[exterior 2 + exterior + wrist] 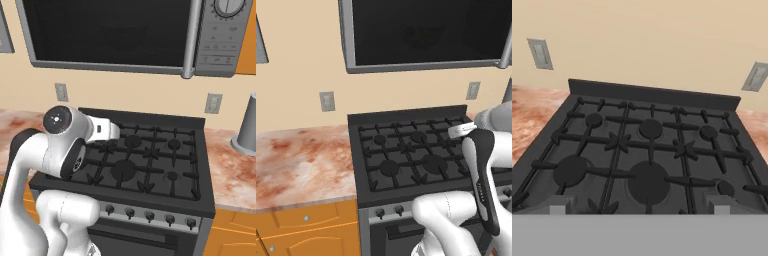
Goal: The microwave is finished heating the shrimp and potato. Take the bowl containing the food and place it on the dining counter.
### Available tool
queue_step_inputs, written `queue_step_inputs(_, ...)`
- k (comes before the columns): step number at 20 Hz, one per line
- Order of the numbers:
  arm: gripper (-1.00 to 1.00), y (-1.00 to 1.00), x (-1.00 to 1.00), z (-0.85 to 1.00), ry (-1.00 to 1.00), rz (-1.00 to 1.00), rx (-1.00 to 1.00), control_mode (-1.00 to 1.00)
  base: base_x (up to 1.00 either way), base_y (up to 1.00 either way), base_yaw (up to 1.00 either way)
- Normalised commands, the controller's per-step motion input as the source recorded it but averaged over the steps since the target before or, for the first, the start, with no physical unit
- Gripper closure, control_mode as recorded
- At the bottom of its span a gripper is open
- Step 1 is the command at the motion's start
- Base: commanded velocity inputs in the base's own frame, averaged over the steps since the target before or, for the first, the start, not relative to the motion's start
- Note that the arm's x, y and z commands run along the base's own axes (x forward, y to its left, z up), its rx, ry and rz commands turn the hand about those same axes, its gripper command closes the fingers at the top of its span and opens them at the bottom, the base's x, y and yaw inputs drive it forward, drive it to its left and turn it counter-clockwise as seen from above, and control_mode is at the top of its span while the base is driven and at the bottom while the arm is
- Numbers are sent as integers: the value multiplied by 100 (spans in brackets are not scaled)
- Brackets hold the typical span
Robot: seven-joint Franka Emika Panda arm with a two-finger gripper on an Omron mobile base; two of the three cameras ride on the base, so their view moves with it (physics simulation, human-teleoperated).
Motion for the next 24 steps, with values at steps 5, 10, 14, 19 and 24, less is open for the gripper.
queue_step_inputs(5, -100, -28, 0, 0, -1, 0, 0, -100, 0, 0, 0)
queue_step_inputs(10, -100, 0, 0, 0, 0, 0, 0, -100, 0, 0, 0)
queue_step_inputs(14, -100, 0, 0, 0, 0, 0, 0, -100, 0, 0, 0)
queue_step_inputs(19, -100, 0, 0, 0, 0, 0, 0, -100, 0, 0, 0)
queue_step_inputs(24, -100, -10, 0, 0, 0, 0, 0, -100, 0, 0, 0)
